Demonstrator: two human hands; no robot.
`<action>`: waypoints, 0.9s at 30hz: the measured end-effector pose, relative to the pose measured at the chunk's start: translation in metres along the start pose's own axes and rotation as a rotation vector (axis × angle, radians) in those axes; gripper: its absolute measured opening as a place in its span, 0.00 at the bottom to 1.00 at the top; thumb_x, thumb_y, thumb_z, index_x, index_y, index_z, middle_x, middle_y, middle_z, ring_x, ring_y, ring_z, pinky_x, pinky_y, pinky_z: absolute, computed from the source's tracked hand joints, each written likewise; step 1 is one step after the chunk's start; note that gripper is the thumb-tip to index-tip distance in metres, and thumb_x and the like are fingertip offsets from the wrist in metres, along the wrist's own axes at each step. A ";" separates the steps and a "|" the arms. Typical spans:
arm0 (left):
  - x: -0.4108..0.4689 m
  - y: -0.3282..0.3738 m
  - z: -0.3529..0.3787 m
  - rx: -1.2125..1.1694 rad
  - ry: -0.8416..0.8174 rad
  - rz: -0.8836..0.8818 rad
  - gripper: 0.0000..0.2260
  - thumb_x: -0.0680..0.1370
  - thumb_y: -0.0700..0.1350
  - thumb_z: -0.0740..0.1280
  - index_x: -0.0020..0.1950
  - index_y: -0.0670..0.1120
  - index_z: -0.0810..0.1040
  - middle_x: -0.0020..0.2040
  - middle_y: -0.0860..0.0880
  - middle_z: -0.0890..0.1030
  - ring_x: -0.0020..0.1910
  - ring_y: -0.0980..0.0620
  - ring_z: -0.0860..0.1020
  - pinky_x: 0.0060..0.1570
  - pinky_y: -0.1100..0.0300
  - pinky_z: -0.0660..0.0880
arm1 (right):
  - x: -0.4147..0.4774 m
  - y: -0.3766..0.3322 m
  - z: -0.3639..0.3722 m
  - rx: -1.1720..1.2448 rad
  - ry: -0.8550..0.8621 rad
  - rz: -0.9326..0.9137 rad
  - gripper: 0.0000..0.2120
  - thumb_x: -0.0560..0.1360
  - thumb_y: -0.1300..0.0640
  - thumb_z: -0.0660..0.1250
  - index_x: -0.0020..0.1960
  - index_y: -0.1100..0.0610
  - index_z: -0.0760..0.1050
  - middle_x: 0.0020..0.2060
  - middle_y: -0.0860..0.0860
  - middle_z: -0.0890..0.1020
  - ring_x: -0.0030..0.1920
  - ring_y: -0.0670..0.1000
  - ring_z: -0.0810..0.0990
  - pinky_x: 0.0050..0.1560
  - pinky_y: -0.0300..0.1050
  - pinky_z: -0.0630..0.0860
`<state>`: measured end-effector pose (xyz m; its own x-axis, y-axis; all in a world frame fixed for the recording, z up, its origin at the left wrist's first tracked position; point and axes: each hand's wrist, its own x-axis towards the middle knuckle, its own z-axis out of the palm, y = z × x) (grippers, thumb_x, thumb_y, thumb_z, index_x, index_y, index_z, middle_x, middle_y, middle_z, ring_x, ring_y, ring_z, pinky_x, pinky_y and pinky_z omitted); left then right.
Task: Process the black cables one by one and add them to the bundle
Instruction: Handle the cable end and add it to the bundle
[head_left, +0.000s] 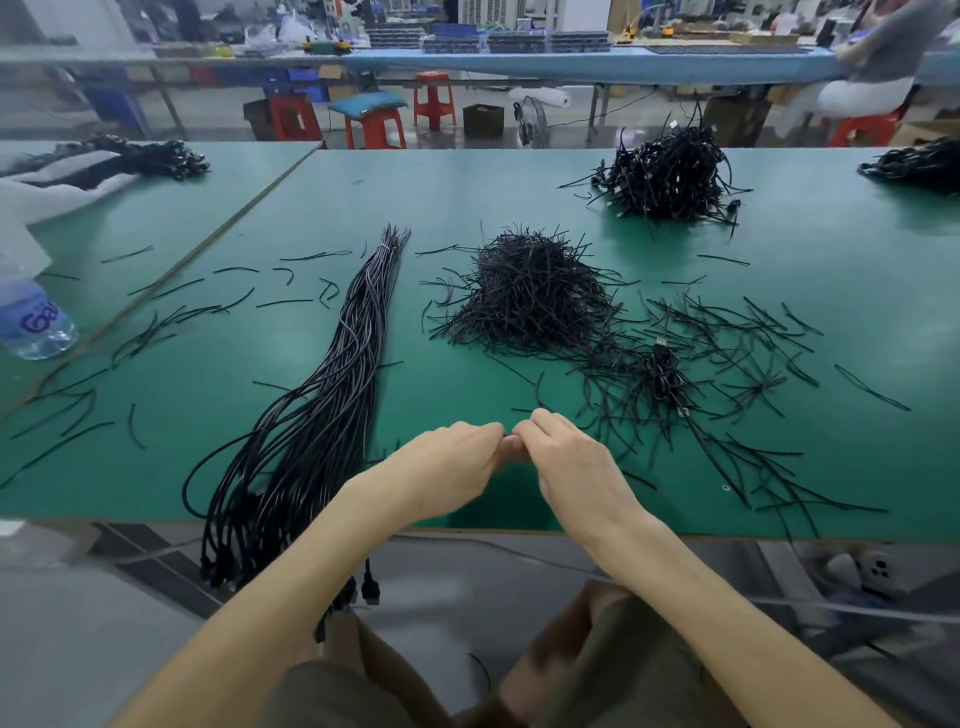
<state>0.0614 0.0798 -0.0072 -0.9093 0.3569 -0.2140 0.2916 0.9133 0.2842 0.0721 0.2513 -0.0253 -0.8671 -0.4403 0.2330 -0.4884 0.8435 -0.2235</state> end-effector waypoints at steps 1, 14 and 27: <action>0.001 0.000 0.004 0.029 0.041 -0.001 0.18 0.87 0.56 0.48 0.42 0.49 0.63 0.39 0.48 0.73 0.35 0.46 0.72 0.37 0.50 0.66 | 0.001 0.001 0.002 -0.020 0.019 -0.009 0.17 0.76 0.72 0.61 0.60 0.57 0.75 0.53 0.50 0.76 0.55 0.52 0.76 0.53 0.47 0.76; 0.022 -0.019 0.011 -1.018 0.319 -0.233 0.18 0.88 0.53 0.51 0.43 0.45 0.68 0.26 0.57 0.63 0.22 0.56 0.58 0.21 0.64 0.56 | 0.016 0.033 0.002 -0.158 0.076 0.390 0.15 0.81 0.45 0.65 0.60 0.54 0.74 0.56 0.52 0.73 0.59 0.55 0.67 0.59 0.49 0.63; 0.020 -0.023 0.012 -1.101 0.286 -0.244 0.18 0.88 0.53 0.52 0.43 0.46 0.70 0.27 0.55 0.64 0.23 0.56 0.58 0.20 0.64 0.56 | 0.027 0.032 0.004 0.097 0.237 0.413 0.05 0.85 0.58 0.60 0.51 0.56 0.72 0.50 0.50 0.71 0.52 0.51 0.63 0.54 0.46 0.56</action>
<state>0.0398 0.0687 -0.0294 -0.9806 0.0096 -0.1957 -0.1879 0.2368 0.9532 0.0324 0.2649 -0.0295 -0.9496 0.0166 0.3132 -0.1251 0.8956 -0.4269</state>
